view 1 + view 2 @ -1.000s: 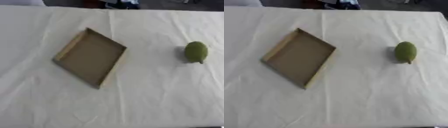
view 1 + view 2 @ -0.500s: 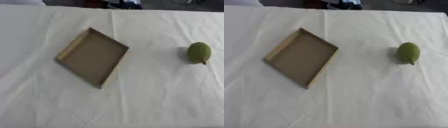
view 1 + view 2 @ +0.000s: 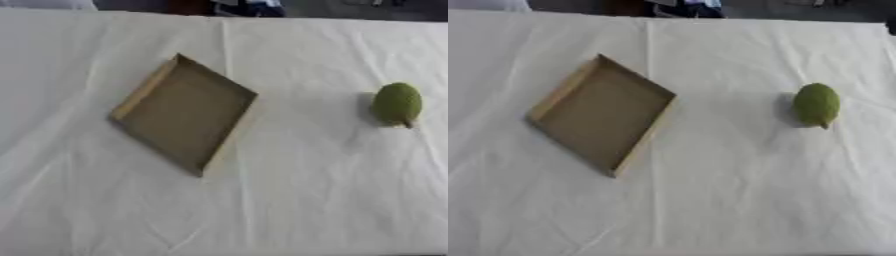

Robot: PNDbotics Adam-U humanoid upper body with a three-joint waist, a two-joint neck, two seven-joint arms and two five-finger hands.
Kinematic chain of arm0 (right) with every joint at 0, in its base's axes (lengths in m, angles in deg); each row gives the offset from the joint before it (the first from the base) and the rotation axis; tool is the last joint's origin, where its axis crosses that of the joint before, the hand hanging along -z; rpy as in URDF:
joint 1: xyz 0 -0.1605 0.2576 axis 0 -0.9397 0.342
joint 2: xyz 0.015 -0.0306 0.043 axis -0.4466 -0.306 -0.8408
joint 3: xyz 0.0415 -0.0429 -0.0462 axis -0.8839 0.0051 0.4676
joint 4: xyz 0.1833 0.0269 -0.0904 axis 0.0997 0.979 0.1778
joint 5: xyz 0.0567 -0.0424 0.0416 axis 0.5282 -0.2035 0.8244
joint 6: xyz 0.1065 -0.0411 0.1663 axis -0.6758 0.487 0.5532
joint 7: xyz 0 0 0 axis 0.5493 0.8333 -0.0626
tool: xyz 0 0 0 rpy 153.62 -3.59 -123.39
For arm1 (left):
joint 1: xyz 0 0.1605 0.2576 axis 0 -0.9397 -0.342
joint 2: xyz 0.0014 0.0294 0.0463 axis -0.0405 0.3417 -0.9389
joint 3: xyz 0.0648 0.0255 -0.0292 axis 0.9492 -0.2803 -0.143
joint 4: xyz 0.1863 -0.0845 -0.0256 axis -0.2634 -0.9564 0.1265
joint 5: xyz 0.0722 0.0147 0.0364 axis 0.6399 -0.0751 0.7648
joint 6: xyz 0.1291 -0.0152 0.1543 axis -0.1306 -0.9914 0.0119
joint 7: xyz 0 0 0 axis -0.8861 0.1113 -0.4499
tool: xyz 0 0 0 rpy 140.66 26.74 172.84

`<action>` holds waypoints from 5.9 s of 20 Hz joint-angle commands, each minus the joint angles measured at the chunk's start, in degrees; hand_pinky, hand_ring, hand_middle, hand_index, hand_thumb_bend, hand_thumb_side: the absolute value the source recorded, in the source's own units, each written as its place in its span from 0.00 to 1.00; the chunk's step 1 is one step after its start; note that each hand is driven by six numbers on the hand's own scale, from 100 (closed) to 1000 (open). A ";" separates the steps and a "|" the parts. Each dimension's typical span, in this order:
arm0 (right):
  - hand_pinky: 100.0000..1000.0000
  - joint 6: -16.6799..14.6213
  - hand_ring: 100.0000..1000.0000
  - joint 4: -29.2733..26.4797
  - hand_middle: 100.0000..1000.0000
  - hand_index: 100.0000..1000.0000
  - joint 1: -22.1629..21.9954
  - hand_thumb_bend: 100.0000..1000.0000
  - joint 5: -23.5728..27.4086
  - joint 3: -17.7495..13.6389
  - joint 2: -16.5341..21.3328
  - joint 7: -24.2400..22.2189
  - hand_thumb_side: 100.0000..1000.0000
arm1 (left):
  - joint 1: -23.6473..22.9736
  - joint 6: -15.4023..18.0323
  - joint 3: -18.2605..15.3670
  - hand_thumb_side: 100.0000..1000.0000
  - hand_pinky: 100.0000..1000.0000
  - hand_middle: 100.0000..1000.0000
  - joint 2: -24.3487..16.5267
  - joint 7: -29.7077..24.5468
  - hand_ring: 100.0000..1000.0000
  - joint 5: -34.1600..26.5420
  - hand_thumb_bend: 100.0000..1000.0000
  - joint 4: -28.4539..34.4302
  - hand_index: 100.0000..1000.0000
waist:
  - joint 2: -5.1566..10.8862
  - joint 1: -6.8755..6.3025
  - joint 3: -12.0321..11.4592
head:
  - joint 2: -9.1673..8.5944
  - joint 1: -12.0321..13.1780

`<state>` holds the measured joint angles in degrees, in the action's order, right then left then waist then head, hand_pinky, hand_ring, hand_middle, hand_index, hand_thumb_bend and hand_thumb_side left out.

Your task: Pick up objects on the table and place them in the box.

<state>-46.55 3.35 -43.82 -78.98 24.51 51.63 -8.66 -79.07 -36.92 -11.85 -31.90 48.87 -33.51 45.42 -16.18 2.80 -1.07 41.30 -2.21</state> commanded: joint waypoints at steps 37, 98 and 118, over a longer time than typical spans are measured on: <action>0.88 -1.47 0.93 9.40 0.80 0.91 12.85 0.03 4.71 9.19 -4.48 -21.55 0.07 | 1.81 -0.67 0.52 0.54 0.84 0.68 -0.71 -3.11 0.85 -2.49 0.00 -1.41 0.82 | 0.64 -0.99 -1.32 | -0.22 -3.02; 0.65 7.78 0.58 27.43 0.36 0.53 17.47 0.00 -4.10 10.64 -15.82 -15.69 0.17 | 3.11 -3.89 0.14 0.55 0.85 0.67 2.02 -4.06 0.86 -3.35 0.00 -1.45 0.81 | -0.38 -1.64 -2.20 | -0.83 -4.28; 0.58 5.41 0.48 12.14 0.27 0.43 19.33 0.00 8.40 9.62 -12.94 -9.00 0.06 | 3.21 -5.07 0.41 0.55 0.85 0.65 2.01 -3.23 0.85 -2.83 0.00 -0.51 0.81 | 0.63 -1.25 -2.14 | -0.73 -4.50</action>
<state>-38.92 17.74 -25.63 -71.60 35.19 35.82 -16.28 -76.20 -41.80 -11.14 -28.35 45.56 -36.44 43.76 -16.85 1.60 -3.22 40.74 -6.61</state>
